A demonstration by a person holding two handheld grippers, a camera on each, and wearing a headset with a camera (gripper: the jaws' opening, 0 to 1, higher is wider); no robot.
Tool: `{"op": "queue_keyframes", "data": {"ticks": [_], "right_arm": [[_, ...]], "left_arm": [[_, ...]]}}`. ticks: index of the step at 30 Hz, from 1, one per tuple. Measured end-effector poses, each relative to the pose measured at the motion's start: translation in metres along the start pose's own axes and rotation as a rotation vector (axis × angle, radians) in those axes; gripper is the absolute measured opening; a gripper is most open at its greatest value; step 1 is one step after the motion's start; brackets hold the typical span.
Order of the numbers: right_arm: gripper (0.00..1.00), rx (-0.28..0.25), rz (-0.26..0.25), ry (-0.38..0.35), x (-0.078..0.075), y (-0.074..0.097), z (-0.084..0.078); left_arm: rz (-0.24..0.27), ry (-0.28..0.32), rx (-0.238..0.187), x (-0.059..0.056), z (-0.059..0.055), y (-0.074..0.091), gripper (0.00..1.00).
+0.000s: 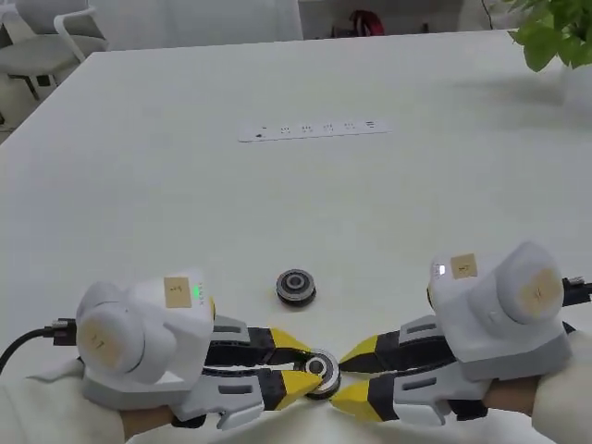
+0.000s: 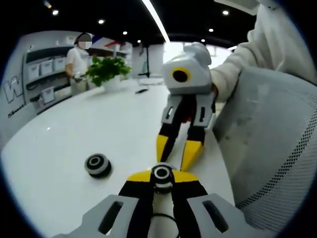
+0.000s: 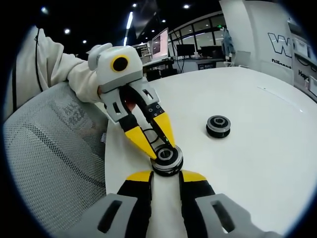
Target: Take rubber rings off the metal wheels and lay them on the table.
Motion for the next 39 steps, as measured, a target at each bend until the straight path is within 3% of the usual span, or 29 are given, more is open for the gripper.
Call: {"op": "queue_keyframes", "data": {"ticks": [12,15,20,23,39], "right_arm": [[0.11,-0.005,-0.013,0.009,-0.002,0.0,0.0],[0.01,-0.002,-0.034,0.026,-0.004,0.002,-0.001],[0.0,0.0,-0.037,0.019,-0.004,0.001,-0.001],[0.0,0.001,-0.044,-0.026,-0.006,0.002,-0.001],[0.0,-0.061,0.013,-0.225,-0.011,0.006,-0.003]], "left_arm": [[0.001,0.004,-0.004,-0.001,0.0,0.001,0.14],[0.002,0.003,-0.005,-0.001,-0.001,0.001,0.14],[0.004,0.001,-0.006,-0.001,-0.001,0.001,0.14],[0.005,0.0,-0.01,-0.001,-0.002,0.001,0.14],[0.007,0.001,-0.032,-0.002,-0.002,0.001,0.14]]}}
Point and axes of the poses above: the centre of the closed fingertips' face, and the gripper's own axes: y roughly backward along the fingers, x roughly to its left, z roughly out of its top, the point moved 6 cm from there along y, roughly backward along the fingers, and after that the axes turned 12 degrees about x, right-handed, at the moved point
